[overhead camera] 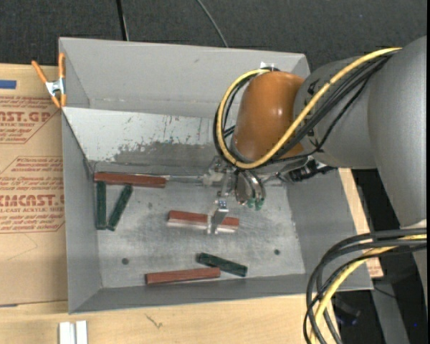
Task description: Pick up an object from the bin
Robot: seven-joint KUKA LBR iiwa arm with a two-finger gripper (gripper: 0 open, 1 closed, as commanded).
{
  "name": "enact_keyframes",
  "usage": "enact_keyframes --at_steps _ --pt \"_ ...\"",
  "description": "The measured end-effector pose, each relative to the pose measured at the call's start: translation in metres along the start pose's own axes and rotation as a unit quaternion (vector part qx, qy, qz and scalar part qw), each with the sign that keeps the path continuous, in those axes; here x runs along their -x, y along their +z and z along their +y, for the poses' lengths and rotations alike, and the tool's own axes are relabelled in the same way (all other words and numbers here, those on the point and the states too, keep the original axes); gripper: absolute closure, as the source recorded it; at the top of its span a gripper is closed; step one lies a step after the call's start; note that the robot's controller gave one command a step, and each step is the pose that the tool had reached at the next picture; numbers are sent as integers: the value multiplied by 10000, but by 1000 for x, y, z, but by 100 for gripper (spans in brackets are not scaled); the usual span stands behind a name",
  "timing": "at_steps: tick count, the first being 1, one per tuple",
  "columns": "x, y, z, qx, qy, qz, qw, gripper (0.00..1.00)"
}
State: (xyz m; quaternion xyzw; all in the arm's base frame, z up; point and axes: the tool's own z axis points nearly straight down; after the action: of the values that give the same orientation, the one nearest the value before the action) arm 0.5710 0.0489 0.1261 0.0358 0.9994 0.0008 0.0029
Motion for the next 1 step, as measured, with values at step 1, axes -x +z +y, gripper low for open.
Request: enact_keyframes --at_steps 1 --pt "-9 48 -5 -4 852 17 9964 0"
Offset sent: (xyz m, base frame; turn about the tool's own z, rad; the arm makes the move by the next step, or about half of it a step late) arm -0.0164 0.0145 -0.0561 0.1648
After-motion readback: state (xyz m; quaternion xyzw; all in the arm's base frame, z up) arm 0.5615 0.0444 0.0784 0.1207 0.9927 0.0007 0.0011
